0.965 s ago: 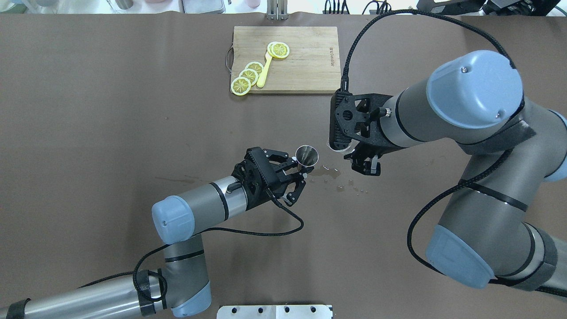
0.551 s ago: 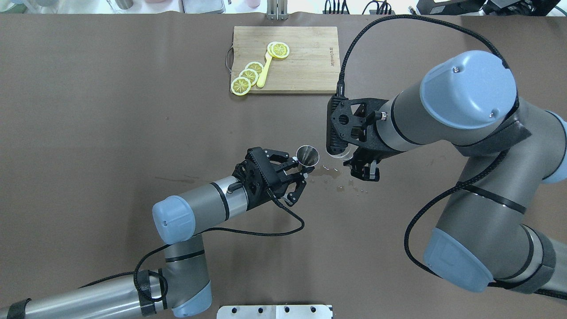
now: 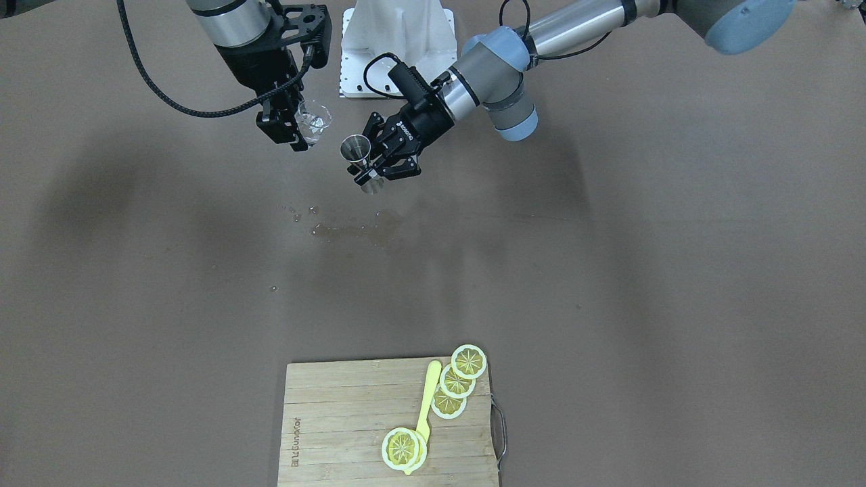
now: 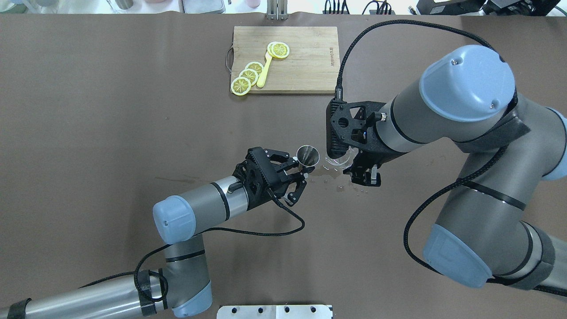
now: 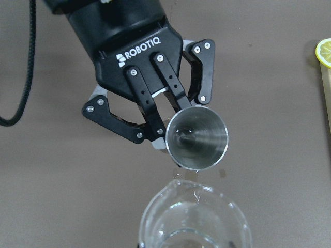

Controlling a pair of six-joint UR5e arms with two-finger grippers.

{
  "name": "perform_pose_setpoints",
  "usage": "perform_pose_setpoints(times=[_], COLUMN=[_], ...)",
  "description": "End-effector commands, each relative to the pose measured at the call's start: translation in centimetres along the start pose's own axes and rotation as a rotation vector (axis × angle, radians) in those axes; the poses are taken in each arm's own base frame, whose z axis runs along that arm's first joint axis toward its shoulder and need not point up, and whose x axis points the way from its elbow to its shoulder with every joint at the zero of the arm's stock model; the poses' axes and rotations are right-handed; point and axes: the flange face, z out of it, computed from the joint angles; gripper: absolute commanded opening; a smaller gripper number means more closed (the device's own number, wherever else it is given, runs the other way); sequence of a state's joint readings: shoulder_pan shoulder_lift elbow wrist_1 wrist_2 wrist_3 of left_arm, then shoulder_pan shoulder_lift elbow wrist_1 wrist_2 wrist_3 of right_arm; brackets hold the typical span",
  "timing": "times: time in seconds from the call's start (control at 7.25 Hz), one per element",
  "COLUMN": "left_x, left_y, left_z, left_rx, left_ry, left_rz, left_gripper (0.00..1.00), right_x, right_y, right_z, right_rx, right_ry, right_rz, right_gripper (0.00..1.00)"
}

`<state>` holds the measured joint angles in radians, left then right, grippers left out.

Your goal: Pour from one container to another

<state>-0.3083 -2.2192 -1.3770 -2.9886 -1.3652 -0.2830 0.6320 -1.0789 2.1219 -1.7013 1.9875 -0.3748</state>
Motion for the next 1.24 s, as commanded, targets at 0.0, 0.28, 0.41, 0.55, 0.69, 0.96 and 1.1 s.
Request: perform_pose_setpoints(times=[0.0, 0.28, 0.41, 0.55, 0.69, 0.96, 1.1], left_x=[0.0, 0.0, 0.0, 0.0, 0.0, 0.0, 0.0], left_y=[0.0, -0.1, -0.1, -0.1, -0.1, -0.1, -0.1], left_z=[-0.1, -0.2, -0.2, -0.2, -0.2, -0.2, -0.2], left_rx=[0.002, 0.003, 0.003, 0.003, 0.003, 0.005, 0.003], left_ry=[0.001, 0.001, 0.001, 0.001, 0.001, 0.001, 0.001], left_rz=[-0.001, -0.001, 0.0, 0.0, 0.0, 0.0, 0.0], left_gripper=[0.0, 0.0, 0.0, 0.0, 0.0, 0.0, 0.0], right_x=[0.8, 1.5, 2.3, 3.1, 3.4, 4.1, 4.2], right_y=[0.2, 0.0, -0.6, -1.5, -1.5, -1.2, -1.4], right_z=[-0.2, 0.2, 0.2, -0.2, -0.1, -0.7, -0.9], right_rx=[-0.013, -0.033, -0.042, -0.064, -0.08, -0.109, -0.132], right_ry=[-0.016, 0.0, 0.003, 0.009, 0.012, 0.018, 0.018], right_rz=[-0.045, -0.038, -0.028, -0.016, -0.007, 0.015, 0.024], right_gripper=[0.0, 0.0, 0.0, 0.0, 0.0, 0.0, 0.0])
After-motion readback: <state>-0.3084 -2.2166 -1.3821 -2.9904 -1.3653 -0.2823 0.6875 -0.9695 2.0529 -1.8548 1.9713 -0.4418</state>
